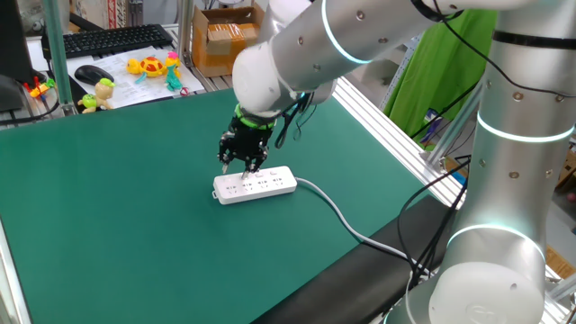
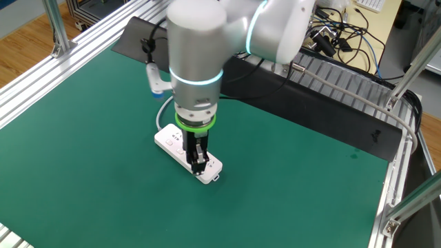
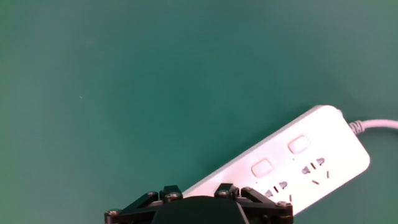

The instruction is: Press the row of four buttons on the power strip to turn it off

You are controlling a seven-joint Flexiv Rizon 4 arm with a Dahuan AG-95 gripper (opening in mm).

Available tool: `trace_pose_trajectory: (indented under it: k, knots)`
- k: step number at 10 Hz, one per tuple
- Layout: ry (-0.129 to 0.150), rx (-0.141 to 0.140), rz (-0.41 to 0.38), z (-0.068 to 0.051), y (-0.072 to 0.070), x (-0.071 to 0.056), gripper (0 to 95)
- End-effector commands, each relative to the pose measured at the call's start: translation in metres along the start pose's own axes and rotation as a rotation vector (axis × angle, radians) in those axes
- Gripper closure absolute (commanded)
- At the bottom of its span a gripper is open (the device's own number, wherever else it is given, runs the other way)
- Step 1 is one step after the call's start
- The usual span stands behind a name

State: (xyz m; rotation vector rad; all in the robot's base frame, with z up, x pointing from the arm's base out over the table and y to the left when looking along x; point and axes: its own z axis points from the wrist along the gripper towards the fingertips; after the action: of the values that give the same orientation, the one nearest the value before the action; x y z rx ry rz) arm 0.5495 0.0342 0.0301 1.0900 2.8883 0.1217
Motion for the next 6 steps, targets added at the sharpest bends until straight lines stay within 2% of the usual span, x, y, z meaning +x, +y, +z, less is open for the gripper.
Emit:
trace_pose_trajectory:
  k: [1, 4, 6]
  knots:
    - [0.033, 0.019, -0.040, -0.0152, -0.0039, -0.0006, 57.0]
    - [0.031, 0.035, -0.095, -0.0166, -0.0046, -0.0004, 57.0]
    - [0.012, 0.069, -0.192, -0.0164, -0.0046, -0.0005, 57.0]
